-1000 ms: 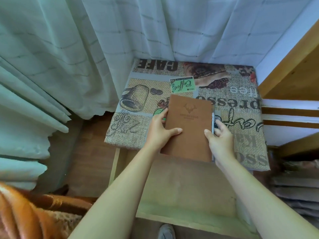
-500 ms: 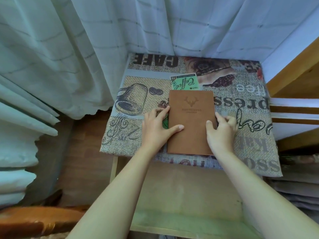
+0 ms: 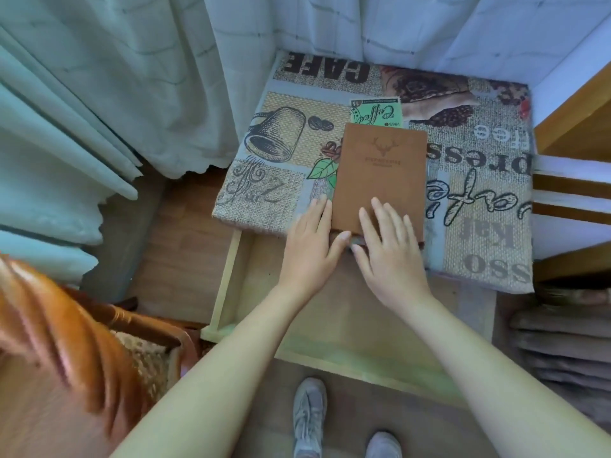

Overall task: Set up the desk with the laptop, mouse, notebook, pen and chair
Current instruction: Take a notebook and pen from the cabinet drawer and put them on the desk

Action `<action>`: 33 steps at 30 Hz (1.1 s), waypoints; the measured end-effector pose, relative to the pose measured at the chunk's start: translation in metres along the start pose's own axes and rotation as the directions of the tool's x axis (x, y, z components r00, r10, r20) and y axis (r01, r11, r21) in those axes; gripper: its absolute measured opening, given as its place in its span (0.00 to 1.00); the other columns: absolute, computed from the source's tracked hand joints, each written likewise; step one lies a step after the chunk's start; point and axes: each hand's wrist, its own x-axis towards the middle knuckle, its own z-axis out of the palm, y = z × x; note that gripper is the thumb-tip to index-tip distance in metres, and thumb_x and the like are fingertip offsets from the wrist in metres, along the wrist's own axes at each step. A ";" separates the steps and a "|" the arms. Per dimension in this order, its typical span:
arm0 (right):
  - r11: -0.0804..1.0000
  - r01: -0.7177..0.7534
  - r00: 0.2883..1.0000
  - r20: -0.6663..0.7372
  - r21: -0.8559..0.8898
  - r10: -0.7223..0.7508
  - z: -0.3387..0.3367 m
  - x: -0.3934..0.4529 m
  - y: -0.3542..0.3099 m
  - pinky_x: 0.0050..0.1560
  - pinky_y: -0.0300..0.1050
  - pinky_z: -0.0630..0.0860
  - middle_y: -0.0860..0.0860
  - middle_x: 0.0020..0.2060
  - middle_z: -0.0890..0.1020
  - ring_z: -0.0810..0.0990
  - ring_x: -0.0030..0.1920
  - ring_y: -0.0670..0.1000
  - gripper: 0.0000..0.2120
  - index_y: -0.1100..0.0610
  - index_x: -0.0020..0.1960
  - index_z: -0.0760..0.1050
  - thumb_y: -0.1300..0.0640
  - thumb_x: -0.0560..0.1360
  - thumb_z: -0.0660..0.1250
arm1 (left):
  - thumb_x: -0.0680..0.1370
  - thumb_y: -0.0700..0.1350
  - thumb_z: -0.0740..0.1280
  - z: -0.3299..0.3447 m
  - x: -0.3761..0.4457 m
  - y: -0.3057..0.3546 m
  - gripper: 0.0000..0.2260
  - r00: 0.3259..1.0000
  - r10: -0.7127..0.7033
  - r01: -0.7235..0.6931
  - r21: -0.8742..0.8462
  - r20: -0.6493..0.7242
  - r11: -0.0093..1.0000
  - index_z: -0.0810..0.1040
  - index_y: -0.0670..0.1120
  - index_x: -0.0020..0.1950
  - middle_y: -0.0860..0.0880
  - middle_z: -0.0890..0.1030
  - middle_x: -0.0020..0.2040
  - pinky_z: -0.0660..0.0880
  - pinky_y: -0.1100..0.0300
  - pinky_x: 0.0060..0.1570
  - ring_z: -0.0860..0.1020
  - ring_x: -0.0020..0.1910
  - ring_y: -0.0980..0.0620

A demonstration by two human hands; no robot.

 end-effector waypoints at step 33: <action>1.000 -0.007 0.995 0.100 0.005 0.007 0.002 -0.040 -0.011 0.74 0.61 0.49 0.55 0.78 0.51 0.49 0.77 0.56 0.32 0.60 0.77 0.51 0.47 0.79 0.57 | 0.67 0.76 0.56 0.042 -0.150 -0.032 0.49 0.948 0.251 -0.319 0.624 0.198 0.713 0.61 0.42 0.76 0.46 0.61 0.77 0.56 0.39 0.70 0.58 0.76 0.52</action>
